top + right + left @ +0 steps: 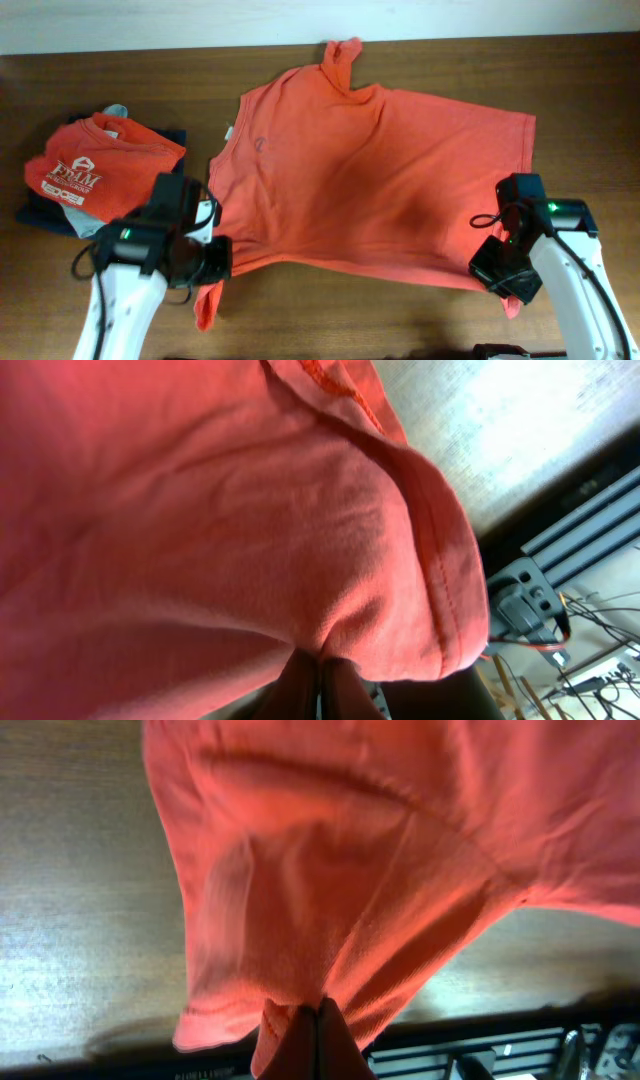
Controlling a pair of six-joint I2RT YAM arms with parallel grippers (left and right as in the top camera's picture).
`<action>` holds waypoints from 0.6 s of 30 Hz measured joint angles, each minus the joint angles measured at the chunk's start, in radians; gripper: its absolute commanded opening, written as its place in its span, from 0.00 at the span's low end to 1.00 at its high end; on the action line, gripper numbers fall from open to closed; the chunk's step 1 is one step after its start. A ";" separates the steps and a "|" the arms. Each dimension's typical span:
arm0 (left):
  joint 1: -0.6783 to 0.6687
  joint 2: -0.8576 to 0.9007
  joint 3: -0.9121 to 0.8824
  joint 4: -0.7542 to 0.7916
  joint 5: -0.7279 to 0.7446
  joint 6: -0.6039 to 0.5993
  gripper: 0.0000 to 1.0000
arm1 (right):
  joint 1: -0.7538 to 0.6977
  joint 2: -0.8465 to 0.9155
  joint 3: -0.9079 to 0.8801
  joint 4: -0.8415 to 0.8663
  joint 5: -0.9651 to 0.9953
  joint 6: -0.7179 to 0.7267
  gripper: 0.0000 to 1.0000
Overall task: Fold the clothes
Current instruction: 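Lift the bottom hem with both grippers and fold it upward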
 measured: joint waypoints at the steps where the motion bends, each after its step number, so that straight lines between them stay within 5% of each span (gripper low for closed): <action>1: 0.000 -0.025 0.000 -0.008 0.001 -0.003 0.01 | 0.000 -0.013 0.000 -0.006 0.000 0.000 0.04; 7: 0.000 -0.086 0.000 0.022 0.000 -0.007 0.01 | 0.000 -0.097 0.000 0.031 0.000 0.000 0.04; 18: -0.001 0.128 0.004 0.333 -0.003 -0.005 0.01 | 0.000 -0.047 0.003 0.338 0.001 0.001 0.04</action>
